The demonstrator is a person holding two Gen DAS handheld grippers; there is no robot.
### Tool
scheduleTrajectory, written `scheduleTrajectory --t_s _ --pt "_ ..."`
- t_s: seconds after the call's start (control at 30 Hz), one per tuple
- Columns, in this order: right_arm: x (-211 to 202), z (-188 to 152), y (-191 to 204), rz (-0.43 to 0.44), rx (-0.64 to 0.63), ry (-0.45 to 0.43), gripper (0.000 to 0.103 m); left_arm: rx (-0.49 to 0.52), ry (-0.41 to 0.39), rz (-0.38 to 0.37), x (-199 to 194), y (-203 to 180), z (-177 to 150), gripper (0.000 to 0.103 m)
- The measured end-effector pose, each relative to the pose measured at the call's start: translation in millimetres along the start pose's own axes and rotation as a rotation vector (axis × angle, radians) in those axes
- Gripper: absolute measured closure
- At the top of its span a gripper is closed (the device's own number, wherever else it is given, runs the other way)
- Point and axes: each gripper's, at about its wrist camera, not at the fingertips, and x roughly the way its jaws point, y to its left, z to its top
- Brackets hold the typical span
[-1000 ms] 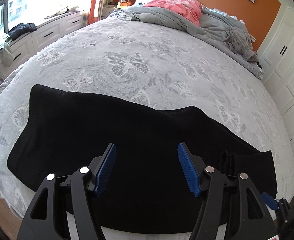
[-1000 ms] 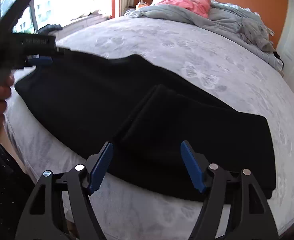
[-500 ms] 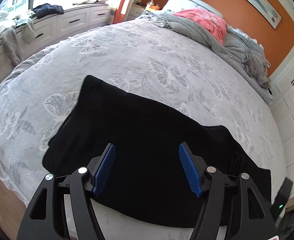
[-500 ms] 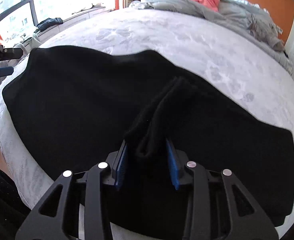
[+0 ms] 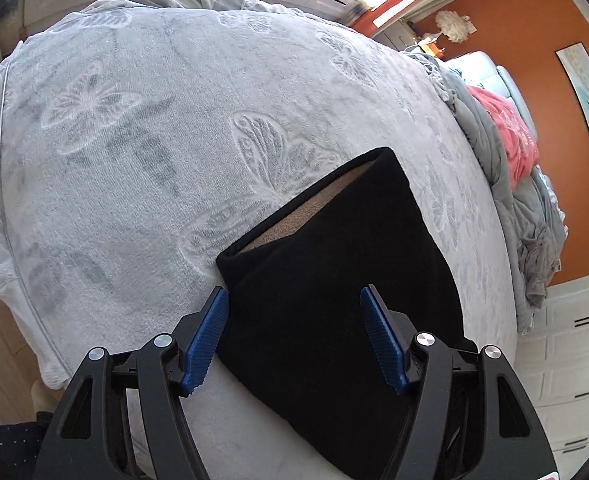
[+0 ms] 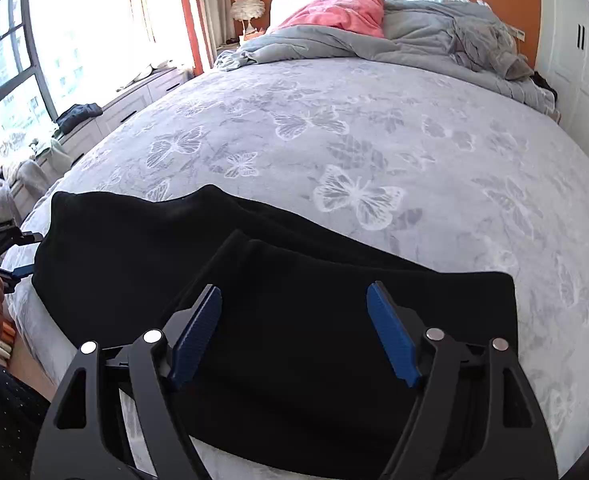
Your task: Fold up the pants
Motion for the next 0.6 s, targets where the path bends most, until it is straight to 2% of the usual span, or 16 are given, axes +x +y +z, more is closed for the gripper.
scheduleTrajectory --t_s 0.17,0.33,0.43,0.5,0.53,0.57,0.6 --pt "13.2 -22.6 -1.6 0.017 -0.006 0.049 0.03 0.038 -0.029 0.091 7.6 -12.6 -4.6 0.04" --pt "13.7 -38.6 60.0 0.11 -0.198 0.037 0.03 0.102 -0.059 0.173 9.2 -23.3 -11.8 0.044" --pt "40.0 -42.3 96.3 0.067 -0.289 0.07 0.03 0.104 -0.073 0.197 7.9 -26.5 -12.3 0.044" --pt "58.5 -41.5 101.5 -0.005 -0.291 0.072 0.048 0.092 -0.079 0.204 6.4 -25.6 -12.5 0.044" --pt "60.3 -37.8 95.6 -0.003 -0.252 0.058 0.064 0.087 -0.085 0.201 4.1 -24.8 -12.7 0.044" --pt "57.6 -31.5 85.3 -0.006 -0.197 0.061 0.086 0.089 -0.091 0.197 1.6 -25.3 -12.0 0.044" --pt "50.3 -25.7 71.5 0.016 -0.137 0.054 0.086 0.097 -0.1 0.198 -1.7 -26.7 -10.7 0.044"
